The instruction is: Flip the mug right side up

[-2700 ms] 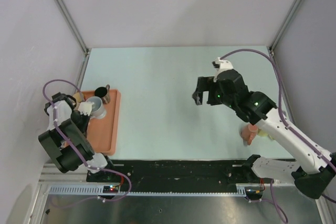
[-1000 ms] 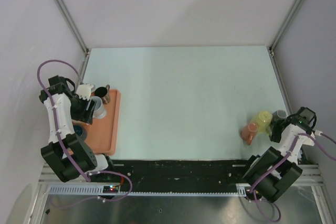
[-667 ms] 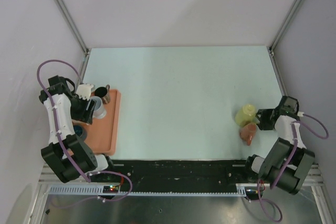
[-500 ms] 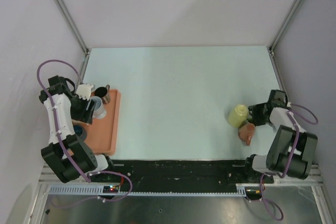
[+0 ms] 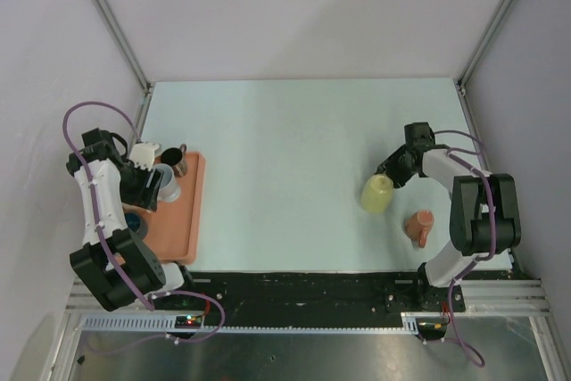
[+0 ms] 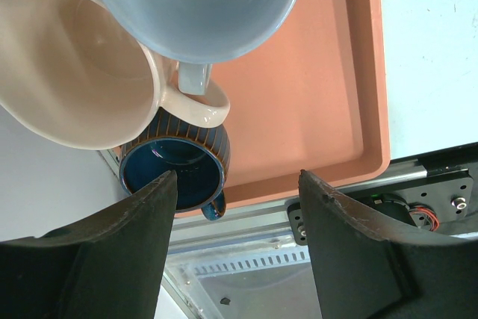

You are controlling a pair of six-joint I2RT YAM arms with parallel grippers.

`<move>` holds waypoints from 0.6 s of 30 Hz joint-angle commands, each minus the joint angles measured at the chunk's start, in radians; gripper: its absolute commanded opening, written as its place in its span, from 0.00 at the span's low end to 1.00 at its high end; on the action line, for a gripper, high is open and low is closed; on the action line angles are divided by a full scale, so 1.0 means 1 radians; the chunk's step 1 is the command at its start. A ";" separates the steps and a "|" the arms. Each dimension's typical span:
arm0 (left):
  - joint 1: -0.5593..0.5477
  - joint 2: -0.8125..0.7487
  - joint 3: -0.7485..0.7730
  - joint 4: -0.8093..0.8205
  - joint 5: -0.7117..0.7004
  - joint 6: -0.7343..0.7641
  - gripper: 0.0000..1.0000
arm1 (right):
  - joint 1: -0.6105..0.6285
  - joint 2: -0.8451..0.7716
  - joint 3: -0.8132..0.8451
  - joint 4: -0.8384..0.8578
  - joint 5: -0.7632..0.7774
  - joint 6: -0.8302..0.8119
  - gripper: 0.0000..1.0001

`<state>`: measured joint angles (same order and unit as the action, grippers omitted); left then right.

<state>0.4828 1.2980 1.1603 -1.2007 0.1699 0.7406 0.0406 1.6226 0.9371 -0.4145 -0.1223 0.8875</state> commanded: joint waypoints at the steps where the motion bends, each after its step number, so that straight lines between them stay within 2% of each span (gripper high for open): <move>1: -0.007 -0.017 0.027 -0.011 0.014 0.000 0.70 | 0.019 0.047 0.043 -0.022 -0.034 -0.025 0.40; 4: -0.006 -0.017 0.024 -0.011 0.012 0.000 0.70 | 0.030 0.055 0.050 -0.026 -0.055 -0.051 0.25; 6: -0.006 -0.016 0.024 -0.011 0.014 -0.003 0.69 | 0.039 0.054 0.055 -0.026 -0.075 -0.078 0.09; 7: -0.006 -0.018 0.025 -0.010 0.016 -0.004 0.69 | 0.044 0.052 0.059 -0.028 -0.091 -0.099 0.05; 13: -0.041 -0.023 0.076 -0.031 0.015 -0.030 0.70 | 0.138 -0.026 0.089 0.046 -0.190 -0.215 0.00; 18: -0.072 -0.021 0.219 -0.100 0.134 -0.075 0.71 | 0.262 -0.132 0.089 0.128 -0.230 -0.226 0.00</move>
<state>0.4362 1.2980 1.2507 -1.2488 0.1928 0.7136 0.2176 1.6108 0.9970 -0.4015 -0.2722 0.6998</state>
